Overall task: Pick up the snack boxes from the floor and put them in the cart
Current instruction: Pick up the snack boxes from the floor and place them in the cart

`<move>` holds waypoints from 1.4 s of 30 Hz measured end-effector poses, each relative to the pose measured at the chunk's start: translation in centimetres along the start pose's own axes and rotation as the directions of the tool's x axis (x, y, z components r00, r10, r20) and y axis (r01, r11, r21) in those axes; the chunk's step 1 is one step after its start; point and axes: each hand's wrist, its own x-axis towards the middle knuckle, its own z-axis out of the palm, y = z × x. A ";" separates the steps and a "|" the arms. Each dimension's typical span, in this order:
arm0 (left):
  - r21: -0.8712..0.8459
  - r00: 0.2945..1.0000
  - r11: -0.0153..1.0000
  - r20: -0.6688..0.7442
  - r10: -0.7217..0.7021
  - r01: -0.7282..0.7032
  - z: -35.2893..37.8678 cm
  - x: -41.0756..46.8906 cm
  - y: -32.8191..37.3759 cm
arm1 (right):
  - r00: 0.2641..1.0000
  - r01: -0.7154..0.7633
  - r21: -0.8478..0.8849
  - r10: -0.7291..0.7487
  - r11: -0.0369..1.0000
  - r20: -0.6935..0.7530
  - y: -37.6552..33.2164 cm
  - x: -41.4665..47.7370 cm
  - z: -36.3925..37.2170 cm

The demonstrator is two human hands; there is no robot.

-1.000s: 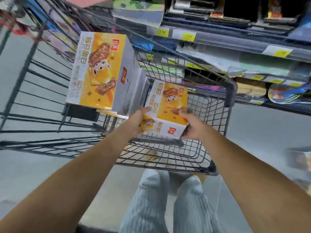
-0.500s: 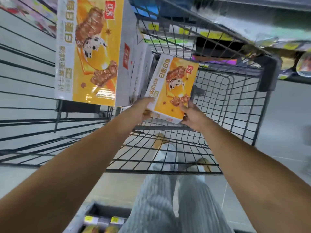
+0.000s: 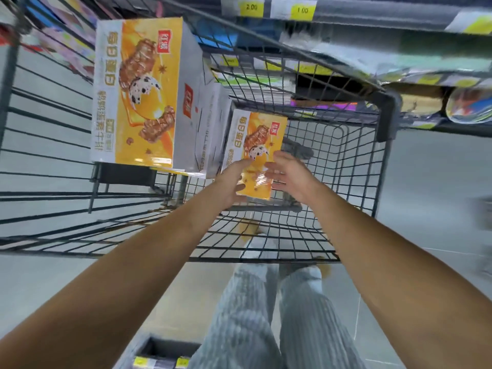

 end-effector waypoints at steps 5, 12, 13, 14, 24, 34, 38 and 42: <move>0.034 0.991 0.990 -0.011 0.135 -0.135 3.6 -3.4 0.1 | 0.995 0.095 0.049 -0.097 0.994 0.032 -2.3 -5.7 -3.0; 0.106 0.941 0.936 -0.015 0.338 -0.334 12.7 -10.0 -1.5 | 0.969 0.246 0.140 -0.248 0.959 -0.001 -3.3 -14.7 -11.2; 0.106 0.933 0.929 -0.020 0.359 -0.355 13.7 -10.3 -1.7 | 0.966 0.256 0.129 -0.257 0.958 -0.009 -3.3 -15.7 -12.1; 0.118 0.925 0.918 -0.007 0.381 -0.378 15.5 -11.0 -2.2 | 0.963 0.267 0.132 -0.267 0.955 -0.015 -3.1 -17.1 -13.6; 0.330 0.863 0.798 0.220 0.455 -0.504 34.5 -17.3 -8.7 | 0.911 0.393 0.227 -0.344 0.891 -0.228 1.8 -28.8 -31.3; 0.529 0.825 0.642 0.448 0.343 -0.555 52.4 -19.6 -15.6 | 0.851 0.454 0.400 -0.254 0.796 -0.459 8.7 -35.7 -47.4; 0.613 0.817 0.557 0.519 0.251 -0.560 58.9 -19.4 -17.4 | 0.821 0.476 0.459 -0.192 0.750 -0.538 10.5 -37.0 -52.5; 0.675 0.812 0.474 0.555 0.180 -0.566 66.0 -18.8 -18.3 | 0.784 0.500 0.503 -0.121 0.705 -0.609 11.8 -38.0 -57.8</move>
